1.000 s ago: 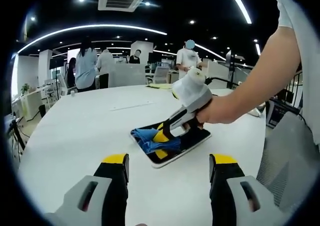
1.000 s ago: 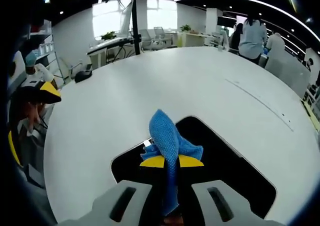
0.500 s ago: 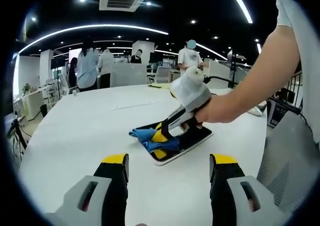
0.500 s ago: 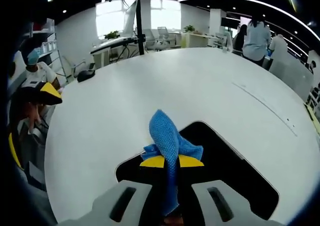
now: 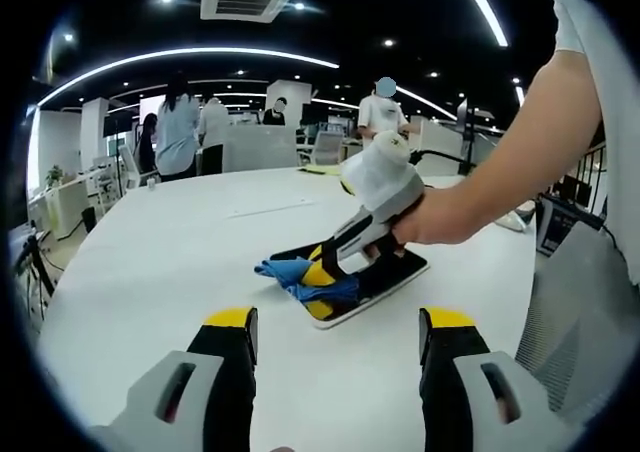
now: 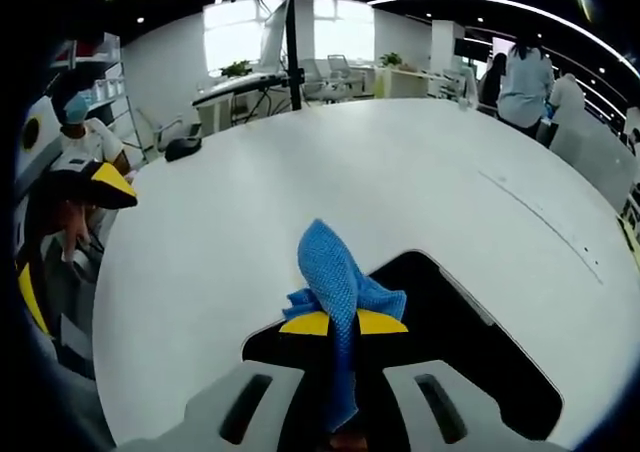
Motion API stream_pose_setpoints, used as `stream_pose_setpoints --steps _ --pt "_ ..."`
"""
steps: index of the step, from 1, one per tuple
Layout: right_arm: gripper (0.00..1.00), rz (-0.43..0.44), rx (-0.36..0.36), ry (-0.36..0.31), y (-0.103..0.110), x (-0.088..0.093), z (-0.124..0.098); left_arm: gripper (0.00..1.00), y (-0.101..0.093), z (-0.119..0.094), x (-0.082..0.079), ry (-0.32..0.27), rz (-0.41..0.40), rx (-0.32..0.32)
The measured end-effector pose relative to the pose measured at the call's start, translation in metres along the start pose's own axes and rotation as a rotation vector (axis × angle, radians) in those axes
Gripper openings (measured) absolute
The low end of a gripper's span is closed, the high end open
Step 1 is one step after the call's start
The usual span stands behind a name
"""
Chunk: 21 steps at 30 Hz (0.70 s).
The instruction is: Wipe the mirror surface with the cleaning cloth until all visible marks leave the cleaned area.
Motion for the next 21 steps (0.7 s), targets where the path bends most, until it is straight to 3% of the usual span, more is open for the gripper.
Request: stream_pose_setpoints --steps 21 --pt "0.02 -0.008 -0.014 -0.002 0.015 0.003 -0.001 0.65 0.004 0.0 0.003 -0.007 -0.006 0.0"
Point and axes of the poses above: the point that each gripper's makers call its tool centre point, and the gripper's own axes: z roughly forward along the fingers, y roughly to its left, x roughly out of its underside, the point moved 4 cm from there along -z, roughly backward along the fingers, and after that the axes turned 10 degrees about y, right-handed, at the moved point
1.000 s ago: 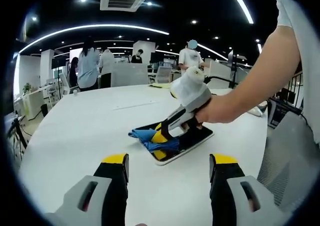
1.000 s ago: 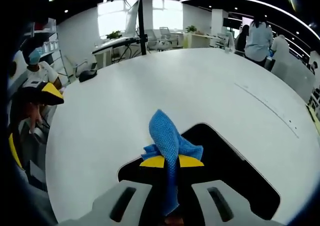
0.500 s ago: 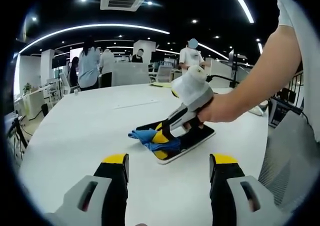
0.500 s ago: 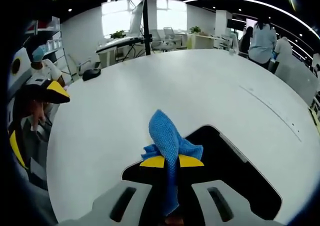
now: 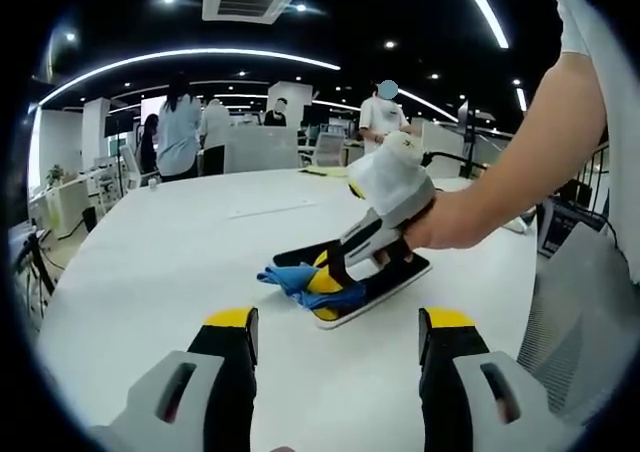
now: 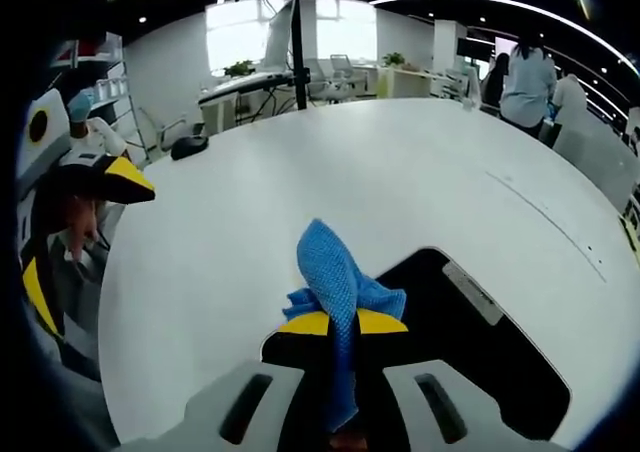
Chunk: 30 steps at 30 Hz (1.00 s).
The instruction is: Wipe the mirror surface with the cleaning cloth until all visible marks leave the cleaned area.
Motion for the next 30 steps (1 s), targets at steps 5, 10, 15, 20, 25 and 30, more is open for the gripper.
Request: stream_pose_setpoints --steps 5,10,15,20,25,30 --pt "0.02 0.002 -0.002 -0.001 0.003 0.001 -0.001 0.65 -0.001 0.001 0.001 0.001 -0.003 0.004" --pt "0.02 -0.01 -0.006 0.0 0.008 0.003 -0.002 0.65 0.001 0.002 -0.002 -0.01 -0.002 0.004" --pt "0.02 -0.007 -0.007 -0.002 0.013 0.006 -0.004 0.65 0.002 0.003 -0.005 -0.015 0.007 0.005" --pt "0.02 -0.008 -0.01 -0.003 0.018 0.008 -0.006 0.65 0.002 0.001 -0.004 -0.015 0.007 0.003" --pt "0.02 -0.013 -0.013 -0.002 0.023 0.011 -0.009 0.65 0.001 -0.001 -0.002 -0.015 0.004 0.002" --pt "0.02 -0.015 -0.012 -0.001 0.025 0.012 -0.009 0.65 0.0 -0.003 -0.003 -0.014 0.016 0.0"
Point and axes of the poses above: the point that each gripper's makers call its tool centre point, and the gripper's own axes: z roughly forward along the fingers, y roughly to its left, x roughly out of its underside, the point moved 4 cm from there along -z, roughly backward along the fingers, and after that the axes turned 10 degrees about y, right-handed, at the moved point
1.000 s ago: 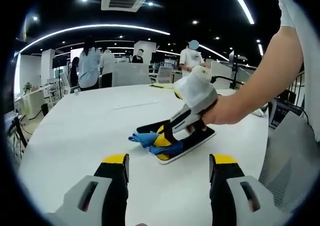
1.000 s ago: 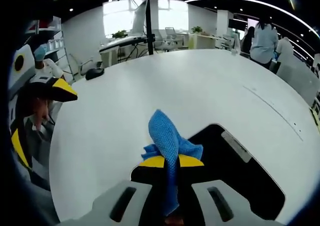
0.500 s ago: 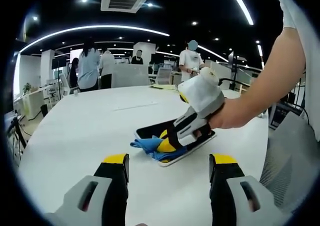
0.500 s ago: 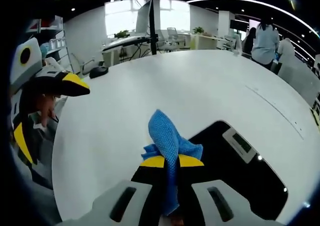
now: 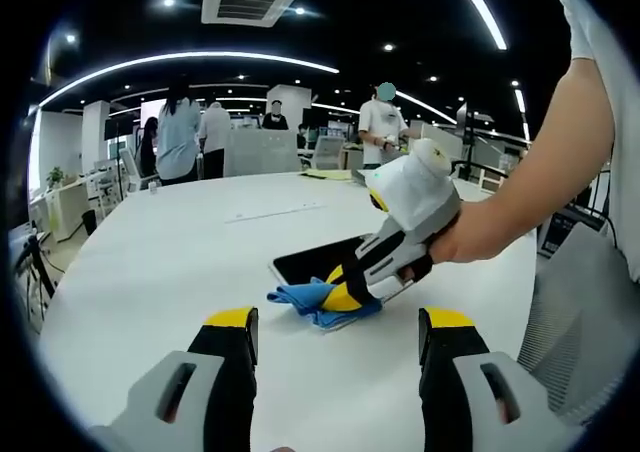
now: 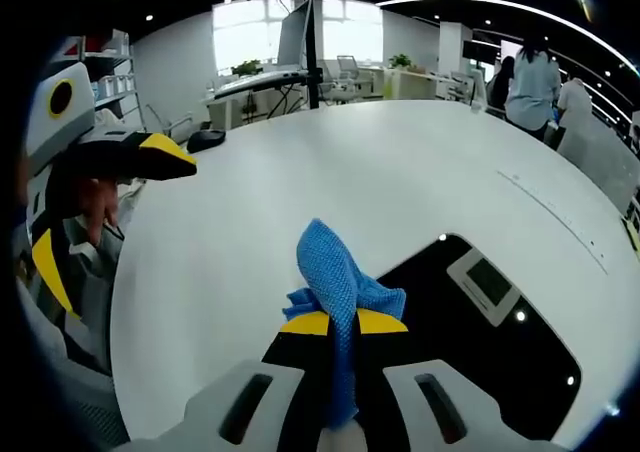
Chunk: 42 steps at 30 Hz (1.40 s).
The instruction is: Wipe the mirror surface with the cleaning cloth until all visible marks leave the cleaned area.
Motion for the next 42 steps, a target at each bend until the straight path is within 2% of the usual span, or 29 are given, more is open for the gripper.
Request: stream_pose_setpoints --steps 18,42 --pt "0.02 0.003 -0.011 0.0 0.005 0.005 -0.002 0.65 -0.005 -0.002 -0.004 0.013 0.037 0.013" --pt "0.02 0.015 -0.013 -0.013 0.007 0.012 -0.007 0.65 -0.007 0.001 -0.01 0.004 0.048 0.027"
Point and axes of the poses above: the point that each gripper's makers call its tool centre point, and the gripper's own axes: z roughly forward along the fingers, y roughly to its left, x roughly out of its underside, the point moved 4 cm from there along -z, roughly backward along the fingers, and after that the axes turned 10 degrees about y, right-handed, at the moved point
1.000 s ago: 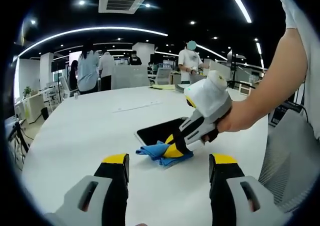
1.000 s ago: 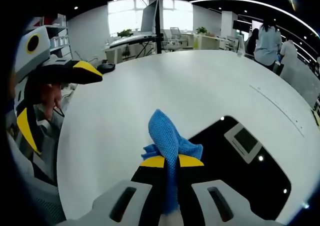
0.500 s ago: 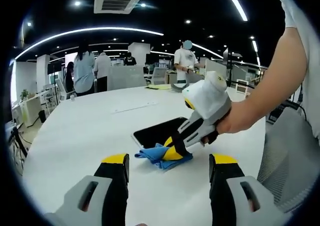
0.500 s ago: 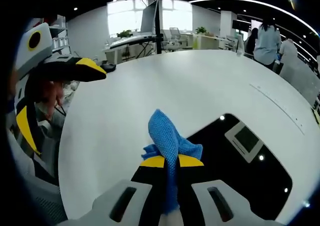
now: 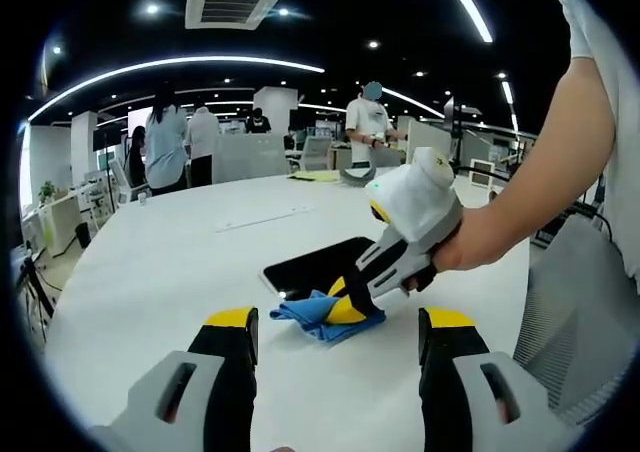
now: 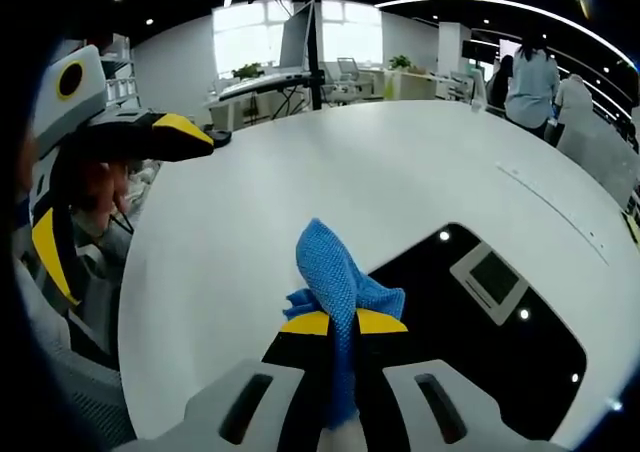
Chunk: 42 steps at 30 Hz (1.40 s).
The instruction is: Wipe the mirror surface with the cleaning cloth until all visible marks leave the cleaned area.
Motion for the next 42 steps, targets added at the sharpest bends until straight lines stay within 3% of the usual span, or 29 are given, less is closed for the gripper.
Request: stream_pose_setpoints --steps 42 --pt "0.02 0.07 0.021 -0.007 -0.014 0.022 -0.018 0.65 -0.002 0.0 -0.003 0.002 0.012 -0.002"
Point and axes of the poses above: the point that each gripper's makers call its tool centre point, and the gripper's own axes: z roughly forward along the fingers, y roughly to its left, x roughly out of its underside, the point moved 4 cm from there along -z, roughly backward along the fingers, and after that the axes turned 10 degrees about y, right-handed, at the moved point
